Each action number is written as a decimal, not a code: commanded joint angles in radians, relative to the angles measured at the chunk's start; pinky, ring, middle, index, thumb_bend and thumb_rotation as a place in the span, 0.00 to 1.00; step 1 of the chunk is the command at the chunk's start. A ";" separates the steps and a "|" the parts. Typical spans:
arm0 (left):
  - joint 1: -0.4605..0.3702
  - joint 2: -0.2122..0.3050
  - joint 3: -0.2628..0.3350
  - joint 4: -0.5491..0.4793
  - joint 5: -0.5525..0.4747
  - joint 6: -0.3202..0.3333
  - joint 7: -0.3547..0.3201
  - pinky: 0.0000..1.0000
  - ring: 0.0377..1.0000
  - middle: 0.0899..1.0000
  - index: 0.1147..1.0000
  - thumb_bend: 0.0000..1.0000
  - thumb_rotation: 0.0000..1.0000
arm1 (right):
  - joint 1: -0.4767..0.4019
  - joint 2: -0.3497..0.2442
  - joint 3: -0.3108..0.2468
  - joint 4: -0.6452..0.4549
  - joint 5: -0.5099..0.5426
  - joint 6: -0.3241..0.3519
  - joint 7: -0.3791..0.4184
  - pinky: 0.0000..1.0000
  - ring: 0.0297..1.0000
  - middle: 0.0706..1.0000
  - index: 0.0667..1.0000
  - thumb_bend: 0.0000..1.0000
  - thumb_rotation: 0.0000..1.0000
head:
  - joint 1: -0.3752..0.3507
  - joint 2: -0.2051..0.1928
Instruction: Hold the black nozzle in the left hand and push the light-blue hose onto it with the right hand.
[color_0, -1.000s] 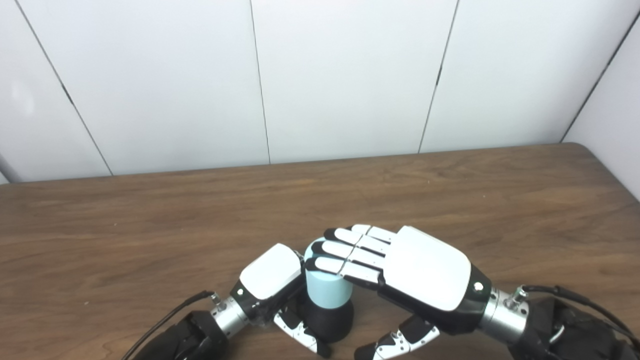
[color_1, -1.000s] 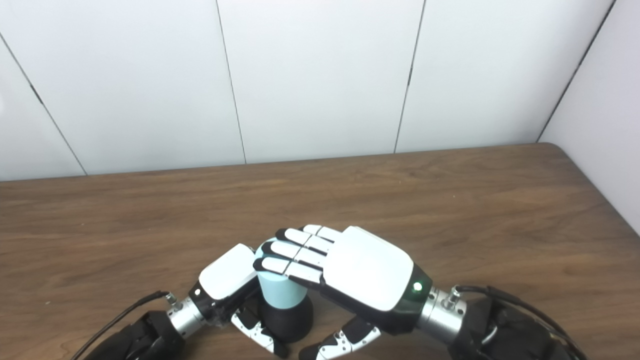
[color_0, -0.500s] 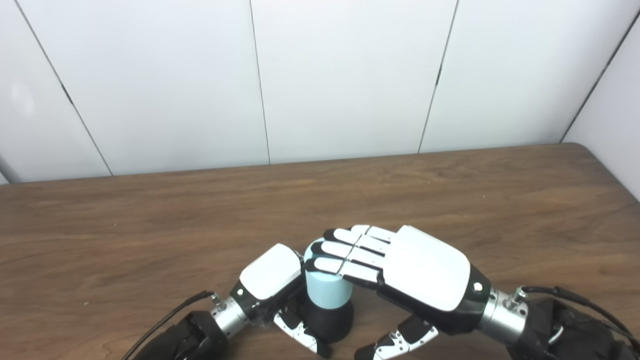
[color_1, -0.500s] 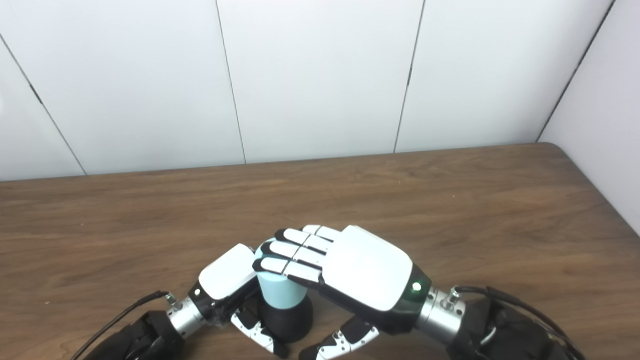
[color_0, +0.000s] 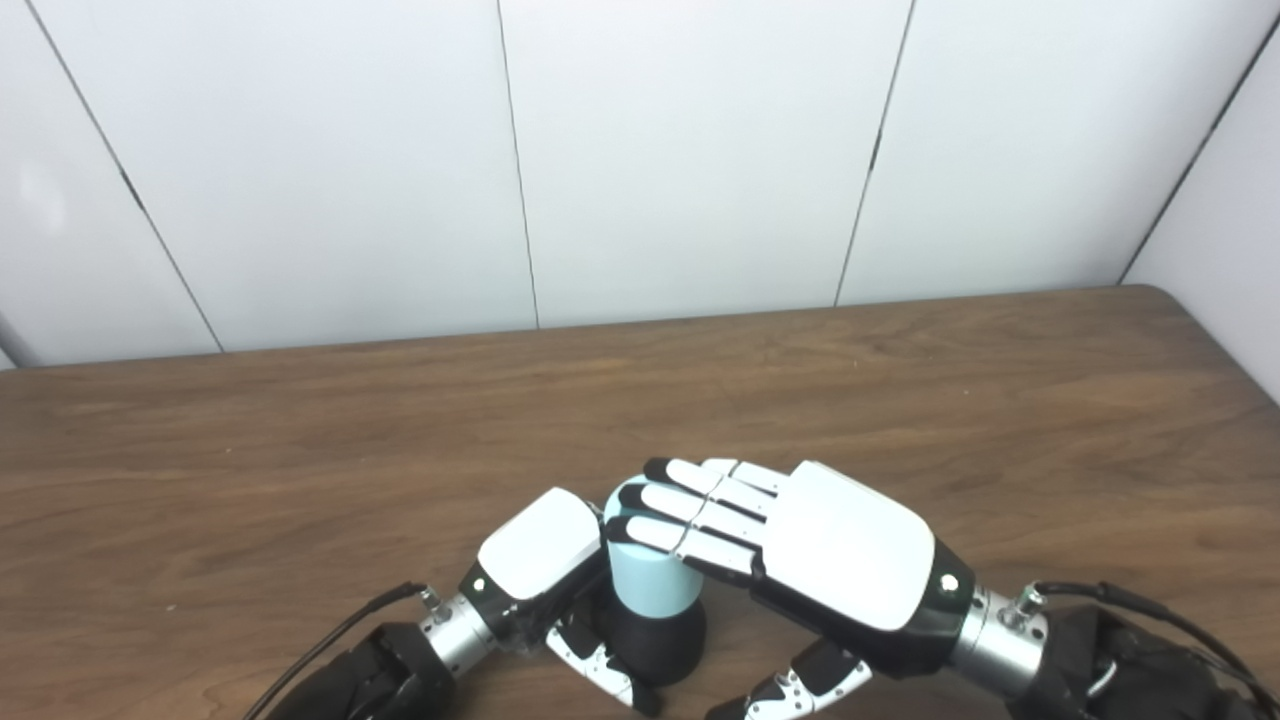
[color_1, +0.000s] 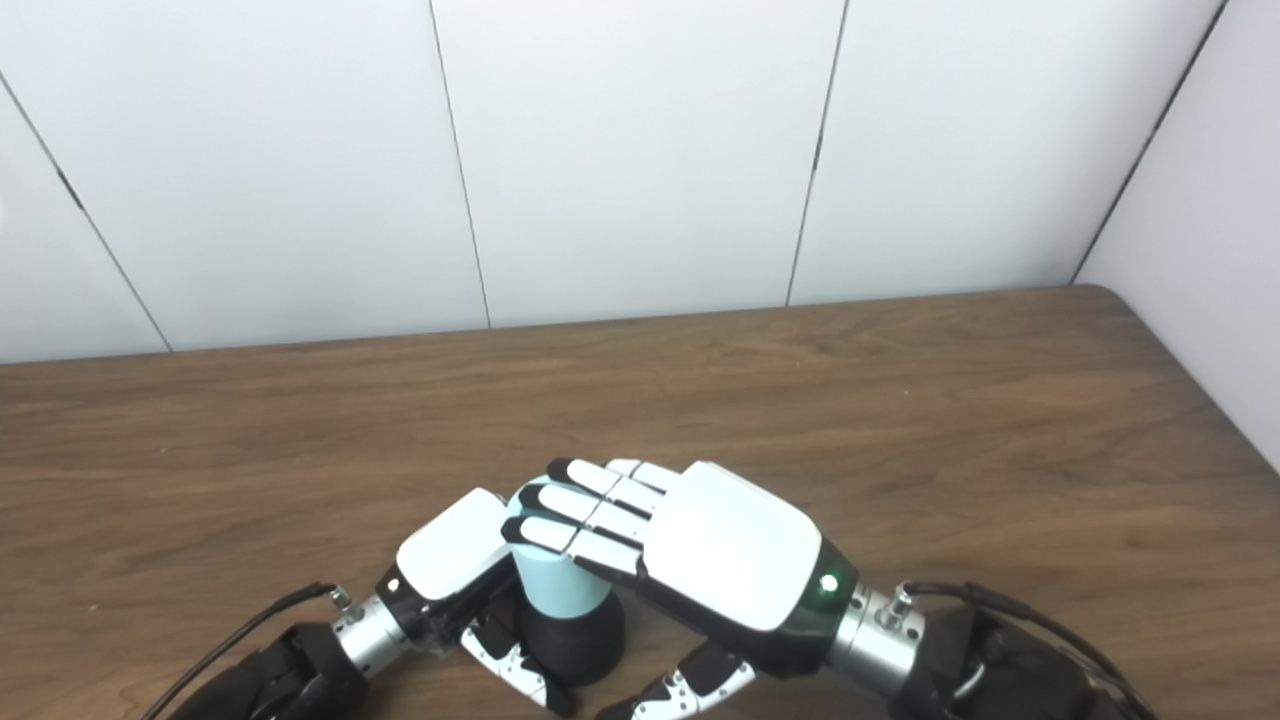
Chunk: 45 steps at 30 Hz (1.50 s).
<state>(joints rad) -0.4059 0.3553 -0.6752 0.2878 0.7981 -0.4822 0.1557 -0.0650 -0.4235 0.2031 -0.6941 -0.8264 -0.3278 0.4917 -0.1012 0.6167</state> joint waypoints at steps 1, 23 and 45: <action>0.050 0.007 -0.023 0.032 0.009 0.013 -0.021 0.09 0.12 0.14 0.42 0.52 0.04 | 0.014 -0.023 0.011 0.019 -0.036 -0.024 0.024 0.86 0.95 0.95 0.90 0.52 0.65 | 0.000 0.001; 0.049 0.007 -0.028 0.035 0.001 0.013 -0.019 0.09 0.11 0.12 0.41 0.52 0.04 | 0.029 -0.035 0.033 0.035 -0.050 -0.026 0.028 0.83 0.93 0.94 0.88 0.52 0.64 | 0.000 0.002; 0.050 0.007 -0.026 0.037 -0.005 0.013 -0.025 0.10 0.11 0.13 0.42 0.52 0.04 | 0.068 -0.043 0.052 0.045 -0.070 -0.012 0.040 0.87 0.95 0.96 0.92 0.53 0.63 | 0.003 0.002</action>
<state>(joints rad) -0.4065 0.3555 -0.6780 0.2899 0.7902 -0.4817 0.1531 -0.0391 -0.4319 0.2302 -0.6802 -0.8610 -0.3388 0.4546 -0.0997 0.6182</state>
